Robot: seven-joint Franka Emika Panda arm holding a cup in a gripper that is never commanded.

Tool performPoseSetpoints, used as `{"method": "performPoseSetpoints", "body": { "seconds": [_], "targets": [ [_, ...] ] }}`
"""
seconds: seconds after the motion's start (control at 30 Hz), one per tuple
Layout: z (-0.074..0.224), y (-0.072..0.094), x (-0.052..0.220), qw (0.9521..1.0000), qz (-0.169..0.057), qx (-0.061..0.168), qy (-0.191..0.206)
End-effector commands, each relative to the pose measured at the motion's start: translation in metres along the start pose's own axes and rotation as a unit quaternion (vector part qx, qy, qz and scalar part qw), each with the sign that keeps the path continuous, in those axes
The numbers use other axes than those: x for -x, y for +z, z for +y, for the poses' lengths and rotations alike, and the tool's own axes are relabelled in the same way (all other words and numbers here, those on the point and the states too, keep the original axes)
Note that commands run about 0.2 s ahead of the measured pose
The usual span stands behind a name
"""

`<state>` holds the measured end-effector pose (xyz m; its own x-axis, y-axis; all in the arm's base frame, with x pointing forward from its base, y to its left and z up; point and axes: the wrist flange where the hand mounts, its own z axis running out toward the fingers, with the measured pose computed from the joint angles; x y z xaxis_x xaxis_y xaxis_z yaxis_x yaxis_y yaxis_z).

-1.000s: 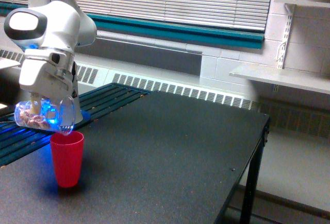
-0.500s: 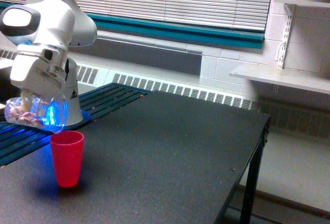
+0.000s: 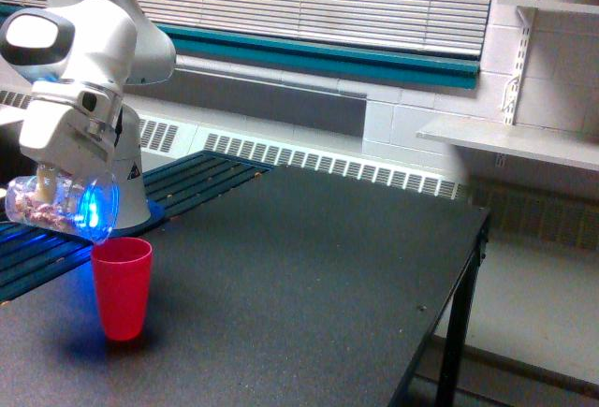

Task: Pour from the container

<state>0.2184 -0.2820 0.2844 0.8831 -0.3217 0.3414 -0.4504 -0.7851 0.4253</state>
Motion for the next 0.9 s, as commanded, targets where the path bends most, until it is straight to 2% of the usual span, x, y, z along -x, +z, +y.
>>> {"method": "performPoseSetpoints", "body": {
  "seconds": [0.03,0.33,0.9],
  "targets": [
    [-0.0059,-0.0062,-0.0097,0.9994,0.008,0.007,-0.032],
    [-0.0097,-0.0087,-0.0122,0.9984,0.007,0.015,-0.054],
    [-0.0044,-0.0039,-0.0062,0.995,-0.003,0.04,-0.092]
  ]
}}
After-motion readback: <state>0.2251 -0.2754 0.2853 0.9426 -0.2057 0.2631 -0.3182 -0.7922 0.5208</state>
